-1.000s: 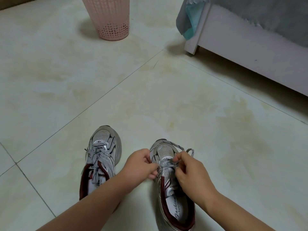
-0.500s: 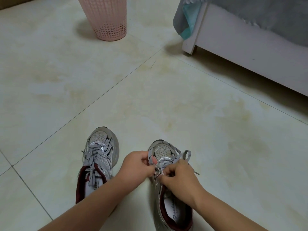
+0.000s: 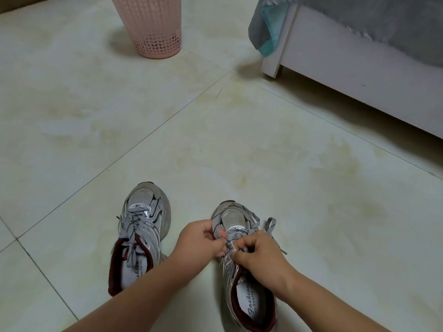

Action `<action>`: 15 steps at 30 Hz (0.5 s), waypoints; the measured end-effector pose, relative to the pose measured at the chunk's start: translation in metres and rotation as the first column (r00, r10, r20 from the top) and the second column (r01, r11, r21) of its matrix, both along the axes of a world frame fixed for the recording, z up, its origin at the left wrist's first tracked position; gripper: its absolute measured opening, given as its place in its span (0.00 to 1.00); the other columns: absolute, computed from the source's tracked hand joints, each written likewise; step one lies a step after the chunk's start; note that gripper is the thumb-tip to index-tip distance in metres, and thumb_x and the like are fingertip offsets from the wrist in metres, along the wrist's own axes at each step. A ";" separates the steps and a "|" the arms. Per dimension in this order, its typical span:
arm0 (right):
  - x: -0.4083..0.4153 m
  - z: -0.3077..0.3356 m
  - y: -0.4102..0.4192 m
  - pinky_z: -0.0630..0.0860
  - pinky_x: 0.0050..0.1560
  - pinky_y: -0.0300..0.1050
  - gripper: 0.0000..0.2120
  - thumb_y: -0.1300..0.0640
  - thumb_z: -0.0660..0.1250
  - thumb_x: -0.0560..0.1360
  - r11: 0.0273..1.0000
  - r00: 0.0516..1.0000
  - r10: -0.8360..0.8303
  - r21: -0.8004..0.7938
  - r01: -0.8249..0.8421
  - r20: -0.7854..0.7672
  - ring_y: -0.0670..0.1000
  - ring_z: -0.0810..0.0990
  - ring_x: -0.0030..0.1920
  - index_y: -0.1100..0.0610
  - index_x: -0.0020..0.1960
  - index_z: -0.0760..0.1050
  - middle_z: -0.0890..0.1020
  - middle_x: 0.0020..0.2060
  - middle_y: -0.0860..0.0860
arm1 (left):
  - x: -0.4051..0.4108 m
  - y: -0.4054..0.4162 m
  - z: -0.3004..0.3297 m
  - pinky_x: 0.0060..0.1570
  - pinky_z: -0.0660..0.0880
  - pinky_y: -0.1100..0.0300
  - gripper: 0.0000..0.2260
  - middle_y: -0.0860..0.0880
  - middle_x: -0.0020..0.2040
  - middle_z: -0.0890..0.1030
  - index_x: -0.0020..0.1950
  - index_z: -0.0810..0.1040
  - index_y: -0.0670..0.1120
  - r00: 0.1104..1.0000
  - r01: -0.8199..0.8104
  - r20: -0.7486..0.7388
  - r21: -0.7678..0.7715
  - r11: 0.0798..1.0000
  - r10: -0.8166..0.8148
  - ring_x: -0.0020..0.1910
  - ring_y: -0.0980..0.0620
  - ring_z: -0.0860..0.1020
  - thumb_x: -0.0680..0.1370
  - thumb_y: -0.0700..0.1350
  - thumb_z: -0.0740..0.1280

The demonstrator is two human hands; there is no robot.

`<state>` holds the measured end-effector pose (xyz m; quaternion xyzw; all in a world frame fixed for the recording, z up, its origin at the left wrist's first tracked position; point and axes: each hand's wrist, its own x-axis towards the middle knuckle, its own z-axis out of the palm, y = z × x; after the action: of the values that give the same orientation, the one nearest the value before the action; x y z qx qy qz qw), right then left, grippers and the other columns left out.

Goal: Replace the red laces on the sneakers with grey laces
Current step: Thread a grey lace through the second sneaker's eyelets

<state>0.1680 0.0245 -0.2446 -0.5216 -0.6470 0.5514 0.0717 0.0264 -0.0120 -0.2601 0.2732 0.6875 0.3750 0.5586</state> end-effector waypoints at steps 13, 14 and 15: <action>-0.001 -0.001 0.003 0.62 0.34 0.34 0.17 0.67 0.61 0.72 0.999 1.000 -0.013 -0.037 0.013 0.006 0.41 0.65 0.24 0.54 0.27 0.70 0.67 0.25 0.45 | 0.007 -0.001 0.006 0.28 0.64 0.72 0.13 0.57 0.21 0.71 0.30 0.77 0.52 0.936 0.160 -0.328 0.081 0.984 -0.125 0.24 0.60 0.65 0.68 0.35 0.69; -0.001 -0.001 0.003 0.62 0.33 0.32 0.16 0.69 0.60 0.71 1.000 1.000 -0.007 -0.028 0.008 0.023 0.41 0.66 0.25 0.54 0.29 0.71 0.68 0.26 0.46 | 0.006 0.000 0.006 0.28 0.64 0.71 0.12 0.57 0.20 0.70 0.30 0.76 0.52 0.919 0.182 -0.369 0.080 0.980 -0.140 0.23 0.60 0.66 0.69 0.36 0.69; -0.001 -0.001 0.003 0.62 0.33 0.31 0.16 0.69 0.60 0.71 1.000 0.999 0.001 -0.016 0.000 0.036 0.41 0.67 0.26 0.53 0.30 0.72 0.69 0.28 0.47 | 0.006 0.001 0.005 0.29 0.64 0.71 0.11 0.57 0.20 0.70 0.31 0.77 0.51 0.895 0.198 -0.421 0.077 0.977 -0.148 0.23 0.60 0.66 0.69 0.37 0.68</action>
<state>0.1665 0.0271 -0.2457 -0.5318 -0.6439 0.5473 0.0558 0.0322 -0.0114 -0.2548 0.4387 0.7395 0.2977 0.4148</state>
